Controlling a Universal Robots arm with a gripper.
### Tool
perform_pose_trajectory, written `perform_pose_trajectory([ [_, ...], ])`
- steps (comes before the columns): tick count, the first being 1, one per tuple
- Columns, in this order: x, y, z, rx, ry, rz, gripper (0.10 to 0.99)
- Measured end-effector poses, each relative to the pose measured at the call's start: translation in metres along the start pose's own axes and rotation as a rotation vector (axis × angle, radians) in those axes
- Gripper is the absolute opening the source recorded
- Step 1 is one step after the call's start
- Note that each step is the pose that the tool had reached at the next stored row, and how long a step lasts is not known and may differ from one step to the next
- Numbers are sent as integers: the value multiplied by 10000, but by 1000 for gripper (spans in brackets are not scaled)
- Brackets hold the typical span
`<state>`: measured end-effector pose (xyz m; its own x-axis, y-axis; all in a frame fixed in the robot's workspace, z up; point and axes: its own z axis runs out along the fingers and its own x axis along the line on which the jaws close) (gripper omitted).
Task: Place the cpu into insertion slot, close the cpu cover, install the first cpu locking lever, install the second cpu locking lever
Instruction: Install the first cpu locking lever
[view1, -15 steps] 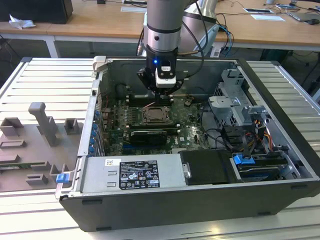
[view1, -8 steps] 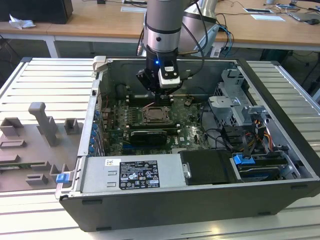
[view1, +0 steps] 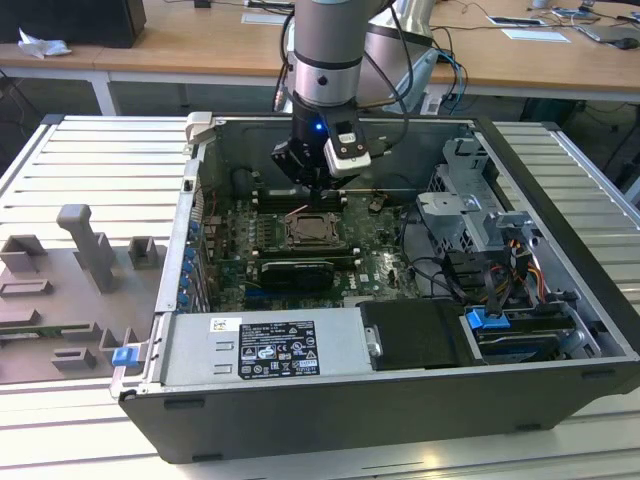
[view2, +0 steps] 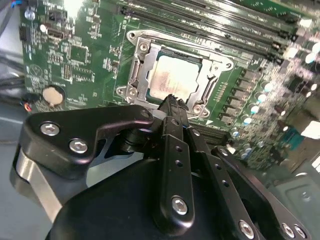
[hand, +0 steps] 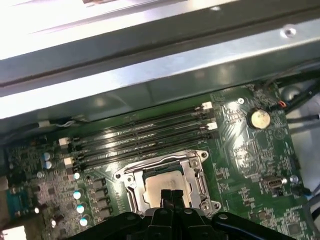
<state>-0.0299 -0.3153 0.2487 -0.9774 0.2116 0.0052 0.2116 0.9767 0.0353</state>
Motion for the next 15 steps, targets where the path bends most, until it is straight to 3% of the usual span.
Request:
perform_pose_trajectory([
  [6,0,0,7,7,46,-1304,106],
  [11,0,0,7,9,60,-1696,106],
  [15,0,-1,14,13,90,-2555,106],
])
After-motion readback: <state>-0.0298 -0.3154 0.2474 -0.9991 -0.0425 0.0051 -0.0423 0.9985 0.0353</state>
